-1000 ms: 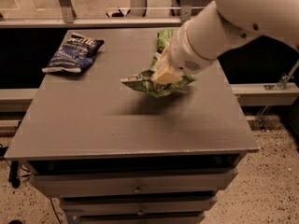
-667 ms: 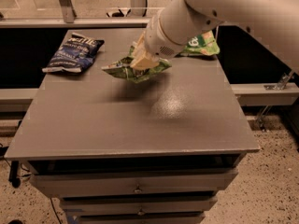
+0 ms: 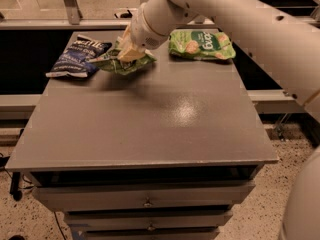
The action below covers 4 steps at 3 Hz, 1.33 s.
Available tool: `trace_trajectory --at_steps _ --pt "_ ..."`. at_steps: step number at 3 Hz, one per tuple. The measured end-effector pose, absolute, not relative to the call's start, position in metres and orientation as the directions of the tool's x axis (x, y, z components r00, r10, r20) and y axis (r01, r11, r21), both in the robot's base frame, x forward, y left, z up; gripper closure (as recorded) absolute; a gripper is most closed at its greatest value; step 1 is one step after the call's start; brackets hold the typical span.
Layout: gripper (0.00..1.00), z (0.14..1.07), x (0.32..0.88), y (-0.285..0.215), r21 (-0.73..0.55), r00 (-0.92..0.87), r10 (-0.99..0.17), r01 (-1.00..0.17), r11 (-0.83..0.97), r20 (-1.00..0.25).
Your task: Move green jalapeno chip bag near blue chip bag
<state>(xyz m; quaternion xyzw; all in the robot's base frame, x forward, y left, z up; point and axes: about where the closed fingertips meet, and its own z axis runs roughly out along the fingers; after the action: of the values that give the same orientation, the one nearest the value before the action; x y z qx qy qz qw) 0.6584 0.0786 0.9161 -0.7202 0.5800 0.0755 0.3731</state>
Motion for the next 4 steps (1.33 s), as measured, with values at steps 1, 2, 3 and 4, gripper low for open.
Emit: trace_trajectory --at_steps 1,2,3,4 --pt "1.00 0.902 0.673 0.086 -0.444 0.325 -0.771 -0.894 -0.061 -0.548" --pt "0.82 0.896 0.681 0.097 -0.442 0.341 -0.755 -0.894 -0.075 -0.560" --pt "0.59 0.895 0.681 0.105 -0.443 0.353 -0.736 -0.893 -0.081 -0.578" --pt "0.37 0.899 0.678 0.113 -0.448 0.370 -0.715 -0.890 -0.087 -0.594"
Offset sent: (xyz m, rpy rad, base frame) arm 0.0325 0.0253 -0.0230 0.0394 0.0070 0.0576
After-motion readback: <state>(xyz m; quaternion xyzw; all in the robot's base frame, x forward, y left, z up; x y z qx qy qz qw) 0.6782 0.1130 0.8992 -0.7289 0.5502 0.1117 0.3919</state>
